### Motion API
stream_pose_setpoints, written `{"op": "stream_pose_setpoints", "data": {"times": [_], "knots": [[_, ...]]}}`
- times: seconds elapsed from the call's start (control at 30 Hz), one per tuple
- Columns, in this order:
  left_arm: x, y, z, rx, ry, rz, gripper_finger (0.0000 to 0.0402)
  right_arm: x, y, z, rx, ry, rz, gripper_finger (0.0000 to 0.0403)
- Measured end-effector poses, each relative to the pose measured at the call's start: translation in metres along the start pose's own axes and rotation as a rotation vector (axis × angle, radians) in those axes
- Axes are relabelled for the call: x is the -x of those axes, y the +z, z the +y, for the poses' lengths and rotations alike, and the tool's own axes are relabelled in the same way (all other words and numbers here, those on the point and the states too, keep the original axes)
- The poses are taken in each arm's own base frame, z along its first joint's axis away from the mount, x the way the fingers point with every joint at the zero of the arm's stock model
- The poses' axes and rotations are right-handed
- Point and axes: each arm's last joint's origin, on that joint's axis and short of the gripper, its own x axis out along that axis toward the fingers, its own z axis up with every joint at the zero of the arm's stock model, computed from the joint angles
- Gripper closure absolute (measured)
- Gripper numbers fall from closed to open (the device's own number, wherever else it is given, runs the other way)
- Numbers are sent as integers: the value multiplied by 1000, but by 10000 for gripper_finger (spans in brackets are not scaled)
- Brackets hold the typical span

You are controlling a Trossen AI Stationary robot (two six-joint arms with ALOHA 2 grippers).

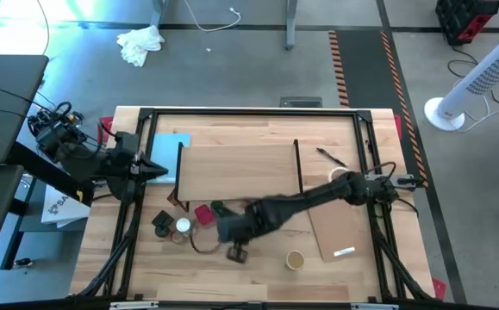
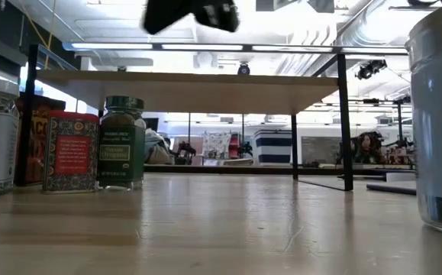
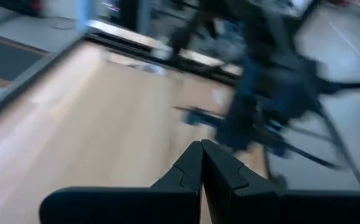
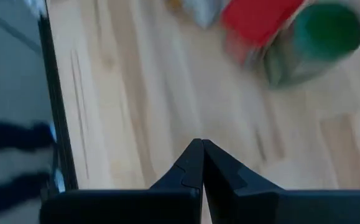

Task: Shelf spices
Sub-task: Move the white seasoning bottle to the bottom right of the table

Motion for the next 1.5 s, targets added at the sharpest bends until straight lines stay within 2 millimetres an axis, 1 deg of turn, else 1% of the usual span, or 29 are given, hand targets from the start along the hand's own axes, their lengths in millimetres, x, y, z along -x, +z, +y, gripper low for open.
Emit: {"op": "stream_pose_setpoints", "data": {"times": [0.07,0.1,0.17,0.27,0.4,0.47,0.53,0.6,0.63,0.7,0.83,0.9,0.97,1.03,1.17,1.3,1.5], "knots": [[-10,-4,-10,-50,-59,96,402,3,8,-10,-34,1,-25,403],[-18,-10,-16,-75,-70,176,401,4,12,-15,-46,-2,-31,403],[-34,-24,-27,-107,-39,338,401,13,16,-22,-40,-5,-45,403],[-50,-43,-38,-137,24,531,401,38,20,-25,-10,5,-92,403],[-63,-64,-49,-124,92,772,402,72,21,-26,42,3,-157,403],[-66,-70,-51,-125,98,859,401,88,20,-27,69,9,-172,403],[-70,-75,-52,-142,98,866,402,101,18,-29,80,8,-184,403],[-79,-82,-54,-158,73,818,402,110,18,-32,89,4,-191,403],[-83,-86,-53,-155,69,797,402,111,17,-33,92,-5,-184,403],[-88,-95,-46,-133,82,788,401,116,14,-34,93,-17,-173,403],[-97,-118,-29,-121,124,811,402,128,12,-34,80,-9,-186,403],[-101,-126,-22,-92,101,827,402,135,11,-35,65,0,-194,403],[-107,-136,-16,-78,87,857,402,144,7,-35,64,-1,-194,403],[-111,-145,-9,-80,113,883,402,156,3,-36,51,-20,-211,403],[-116,-151,-1,-88,165,859,402,180,-3,-39,-7,-57,-271,403],[-125,-158,3,-130,142,828,401,188,-6,-39,-57,-63,-291,403],[-136,-176,13,-84,103,859,402,191,-8,-37,-89,-73,-310,403]]}}
